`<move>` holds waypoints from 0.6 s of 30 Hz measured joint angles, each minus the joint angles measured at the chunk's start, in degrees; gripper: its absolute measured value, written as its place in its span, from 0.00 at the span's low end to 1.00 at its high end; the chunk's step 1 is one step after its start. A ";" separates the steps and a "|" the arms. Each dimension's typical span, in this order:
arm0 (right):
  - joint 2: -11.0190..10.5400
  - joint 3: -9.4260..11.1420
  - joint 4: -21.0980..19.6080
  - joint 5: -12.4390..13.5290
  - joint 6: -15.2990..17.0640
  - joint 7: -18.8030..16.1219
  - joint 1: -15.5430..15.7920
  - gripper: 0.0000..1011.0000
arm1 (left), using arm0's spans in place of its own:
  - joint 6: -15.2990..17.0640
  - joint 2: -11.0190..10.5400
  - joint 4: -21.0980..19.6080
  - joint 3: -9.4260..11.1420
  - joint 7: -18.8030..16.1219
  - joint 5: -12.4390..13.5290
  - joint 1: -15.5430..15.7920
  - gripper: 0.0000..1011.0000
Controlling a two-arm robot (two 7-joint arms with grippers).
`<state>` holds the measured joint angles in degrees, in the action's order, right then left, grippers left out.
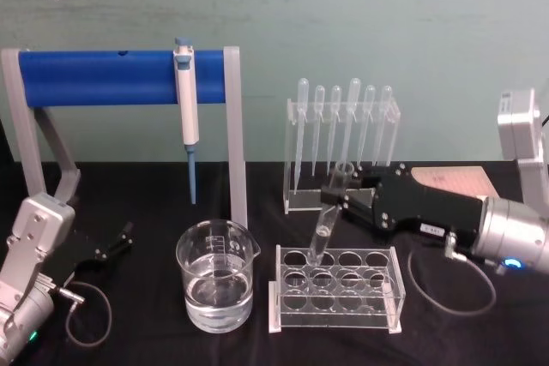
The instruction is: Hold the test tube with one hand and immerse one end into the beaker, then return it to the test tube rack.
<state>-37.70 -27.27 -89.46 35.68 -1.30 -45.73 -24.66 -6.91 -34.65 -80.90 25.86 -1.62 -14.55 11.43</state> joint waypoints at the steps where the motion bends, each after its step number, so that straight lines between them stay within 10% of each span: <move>1: 0.06 -0.09 -0.10 0.32 0.51 0.07 -0.34 0.23 | 0.00 0.00 0.00 0.00 0.00 0.00 0.00 0.99; 18: 3.09 -4.74 -0.90 2.14 5.44 0.70 -7.07 0.23 | 0.00 0.00 0.00 0.00 0.00 0.00 0.00 0.99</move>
<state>-34.61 -32.01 -90.37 37.81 4.15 -45.03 -31.73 -6.91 -34.65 -80.90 25.86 -1.62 -14.55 11.43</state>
